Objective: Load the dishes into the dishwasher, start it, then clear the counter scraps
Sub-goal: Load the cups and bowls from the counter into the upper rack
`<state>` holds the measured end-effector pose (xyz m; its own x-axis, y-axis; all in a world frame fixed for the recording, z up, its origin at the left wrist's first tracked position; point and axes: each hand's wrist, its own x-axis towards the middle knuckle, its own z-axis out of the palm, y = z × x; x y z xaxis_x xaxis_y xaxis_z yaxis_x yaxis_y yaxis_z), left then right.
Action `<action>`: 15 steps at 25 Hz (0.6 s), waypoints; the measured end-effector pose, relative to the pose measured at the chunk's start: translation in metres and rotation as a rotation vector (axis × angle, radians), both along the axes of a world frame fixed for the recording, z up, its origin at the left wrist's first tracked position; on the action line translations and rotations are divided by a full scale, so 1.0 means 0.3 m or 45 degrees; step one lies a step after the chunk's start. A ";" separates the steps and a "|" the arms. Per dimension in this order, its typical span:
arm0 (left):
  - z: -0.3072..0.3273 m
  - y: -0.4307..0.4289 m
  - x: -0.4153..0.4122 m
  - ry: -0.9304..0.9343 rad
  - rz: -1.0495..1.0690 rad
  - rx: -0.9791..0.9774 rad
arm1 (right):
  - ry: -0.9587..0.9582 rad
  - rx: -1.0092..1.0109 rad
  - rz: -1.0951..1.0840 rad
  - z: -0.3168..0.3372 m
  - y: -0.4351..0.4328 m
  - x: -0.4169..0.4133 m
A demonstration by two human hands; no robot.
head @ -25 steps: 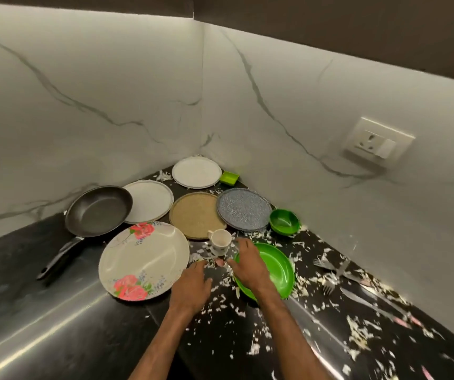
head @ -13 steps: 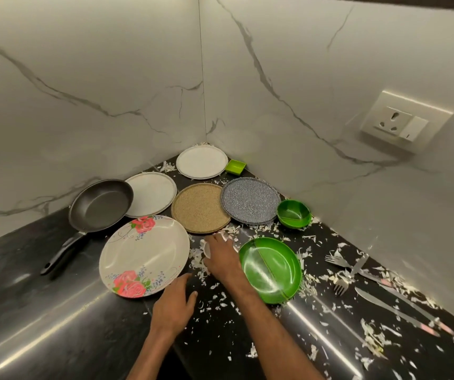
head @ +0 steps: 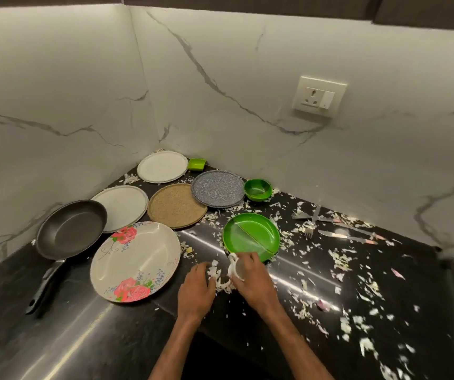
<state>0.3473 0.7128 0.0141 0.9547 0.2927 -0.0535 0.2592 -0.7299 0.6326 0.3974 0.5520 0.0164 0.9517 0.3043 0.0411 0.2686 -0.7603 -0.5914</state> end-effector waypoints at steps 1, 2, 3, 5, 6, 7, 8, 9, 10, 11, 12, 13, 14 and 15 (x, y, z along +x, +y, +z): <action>0.002 -0.006 -0.019 -0.017 -0.032 -0.054 | 0.004 0.109 -0.134 0.013 -0.018 -0.040; 0.001 -0.013 -0.047 -0.025 -0.072 -0.122 | 0.033 0.254 -0.302 0.026 -0.031 -0.094; -0.002 -0.024 -0.079 -0.026 -0.108 -0.212 | 0.095 0.453 -0.471 0.036 -0.039 -0.152; 0.001 -0.056 -0.147 0.024 -0.204 -0.481 | 0.219 1.013 -0.752 0.051 -0.041 -0.284; 0.005 -0.081 -0.183 0.090 -0.270 -0.647 | 0.285 1.299 -0.852 0.051 -0.038 -0.357; 0.009 -0.120 -0.230 0.174 -0.350 -0.783 | 0.296 1.491 -0.943 0.049 -0.044 -0.439; 0.010 -0.165 -0.280 0.238 -0.433 -0.874 | 0.252 1.580 -1.010 0.043 -0.055 -0.520; 0.007 -0.217 -0.336 0.280 -0.521 -0.955 | 0.195 1.623 -1.046 0.040 -0.068 -0.603; 0.008 -0.271 -0.400 0.329 -0.601 -1.029 | 0.147 1.657 -1.067 0.040 -0.082 -0.690; 0.010 -0.322 -0.460 0.379 -0.668 -1.118 | 0.094 1.669 -1.098 0.041 -0.097 -0.765; 0.014 -0.382 -0.525 0.424 -0.744 -1.159 | 0.020 1.659 -1.173 0.042 -0.129 -0.843; 0.010 -0.436 -0.579 0.448 -0.803 -1.177 | -0.050 1.651 -1.263 0.041 -0.166 -0.907; 0.011 -0.486 -0.623 0.467 -0.860 -1.164 | -0.104 1.665 -1.347 0.041 -0.209 -0.965; 0.015 -0.543 -0.667 0.509 -0.909 -1.170 | -0.160 1.699 -1.424 0.035 -0.264 -1.027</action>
